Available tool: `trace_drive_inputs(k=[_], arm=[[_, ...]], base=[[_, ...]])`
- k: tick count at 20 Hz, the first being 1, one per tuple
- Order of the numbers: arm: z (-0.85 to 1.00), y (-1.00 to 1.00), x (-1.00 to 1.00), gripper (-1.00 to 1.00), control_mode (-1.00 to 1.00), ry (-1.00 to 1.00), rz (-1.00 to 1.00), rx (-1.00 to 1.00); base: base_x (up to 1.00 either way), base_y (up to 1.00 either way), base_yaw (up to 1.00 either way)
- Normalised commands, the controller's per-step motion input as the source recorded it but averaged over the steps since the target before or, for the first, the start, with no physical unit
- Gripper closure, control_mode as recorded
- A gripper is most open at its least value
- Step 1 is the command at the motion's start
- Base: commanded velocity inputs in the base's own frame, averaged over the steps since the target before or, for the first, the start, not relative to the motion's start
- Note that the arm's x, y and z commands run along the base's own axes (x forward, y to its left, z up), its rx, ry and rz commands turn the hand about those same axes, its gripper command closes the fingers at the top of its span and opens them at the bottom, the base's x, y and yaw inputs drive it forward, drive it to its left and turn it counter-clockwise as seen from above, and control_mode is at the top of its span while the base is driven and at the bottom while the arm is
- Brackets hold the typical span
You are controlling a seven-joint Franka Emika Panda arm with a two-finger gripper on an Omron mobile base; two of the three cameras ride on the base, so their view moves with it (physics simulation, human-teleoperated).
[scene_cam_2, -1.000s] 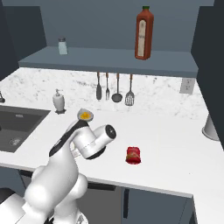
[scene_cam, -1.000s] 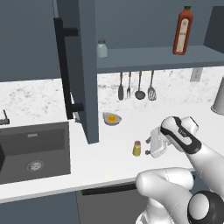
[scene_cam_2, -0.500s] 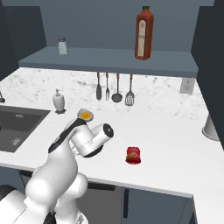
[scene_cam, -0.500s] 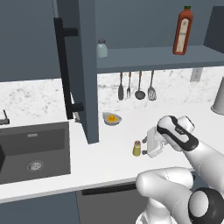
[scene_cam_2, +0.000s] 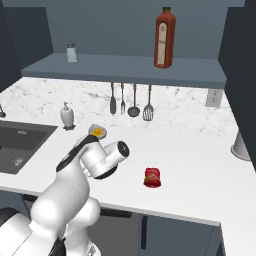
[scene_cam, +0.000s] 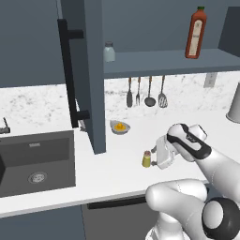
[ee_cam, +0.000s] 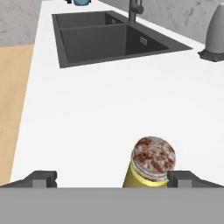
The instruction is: Put the shaker and condiment bottle from the counter next to their counterparts in the cabinet.
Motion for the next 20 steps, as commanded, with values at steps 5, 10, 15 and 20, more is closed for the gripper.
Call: trace_drive_inputs(k=[5,10,15,20], arm=[[-0.15,0.04,0.14,-1.0,-1.0,-0.03,0.0,0.0],[-0.14,0.02,0.17,-1.0,-1.0,0.0,0.0,0.0],[-0.18,0.06,0.1,-1.0,-1.0,0.0,0.01,0.0],[-0.17,0.04,0.13,-1.0,-1.0,0.0,0.01,0.0]], base=[[0.0,0.0,0.0],[0.0,0.0,0.0],[0.0,0.0,0.0],[0.0,0.0,0.0]])
